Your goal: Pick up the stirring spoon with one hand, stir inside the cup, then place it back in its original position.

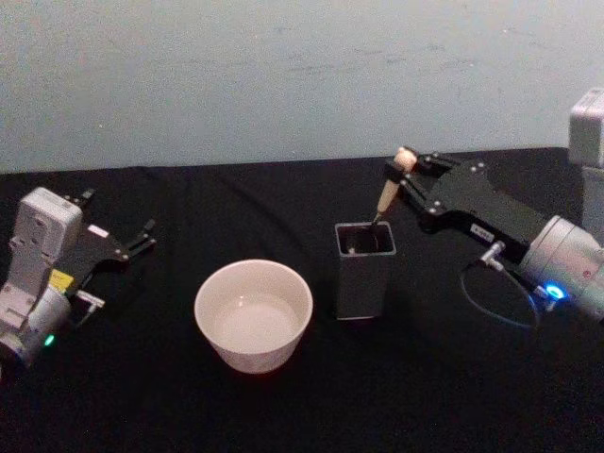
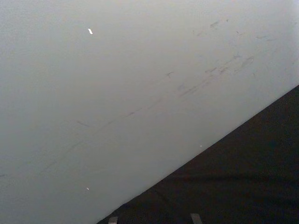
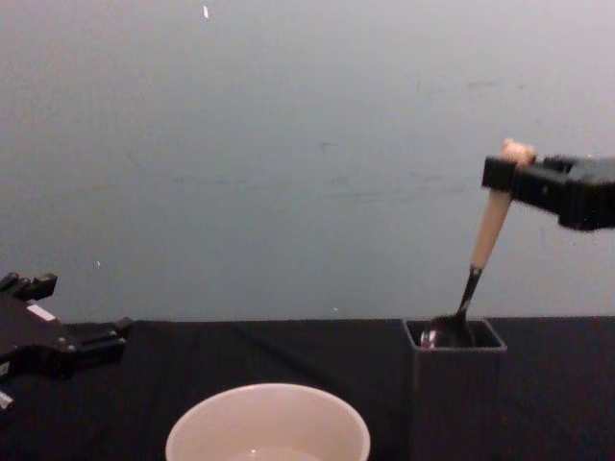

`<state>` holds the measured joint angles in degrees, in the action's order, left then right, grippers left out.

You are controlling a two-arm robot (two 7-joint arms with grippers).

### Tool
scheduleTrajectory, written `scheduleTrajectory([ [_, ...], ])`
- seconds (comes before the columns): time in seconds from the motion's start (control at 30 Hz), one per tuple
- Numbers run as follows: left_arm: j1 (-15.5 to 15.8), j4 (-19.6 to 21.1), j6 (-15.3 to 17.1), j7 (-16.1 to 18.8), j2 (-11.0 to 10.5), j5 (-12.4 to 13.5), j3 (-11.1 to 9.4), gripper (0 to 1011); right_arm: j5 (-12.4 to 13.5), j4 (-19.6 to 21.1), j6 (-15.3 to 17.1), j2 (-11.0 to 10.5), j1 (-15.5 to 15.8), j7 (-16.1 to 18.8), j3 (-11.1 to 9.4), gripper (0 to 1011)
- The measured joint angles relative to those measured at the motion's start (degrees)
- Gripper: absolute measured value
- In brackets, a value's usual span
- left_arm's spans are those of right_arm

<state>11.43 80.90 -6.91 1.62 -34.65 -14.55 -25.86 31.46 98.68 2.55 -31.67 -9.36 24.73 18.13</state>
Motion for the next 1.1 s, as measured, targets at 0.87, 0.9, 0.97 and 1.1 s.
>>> scheduleTrajectory([
  [0.87,0.0,0.0,0.0,0.0,0.0,0.0,0.0,1001,-0.6,-8.5,3.9,3.0,-3.3,1.2,3.8,214],
  [0.9,0.0,0.0,0.0,0.0,0.0,0.0,0.0,1001,-0.5,-8.6,4.0,3.1,-3.3,1.2,3.8,214],
  [0.97,0.0,0.0,0.0,0.0,0.0,0.0,0.0,1001,-0.2,-9.0,4.2,3.1,-3.4,1.2,3.9,214],
  [1.1,0.0,0.0,0.0,0.0,0.0,0.0,0.0,1001,0.0,-9.3,4.6,3.2,-3.6,1.1,4.0,214],
])
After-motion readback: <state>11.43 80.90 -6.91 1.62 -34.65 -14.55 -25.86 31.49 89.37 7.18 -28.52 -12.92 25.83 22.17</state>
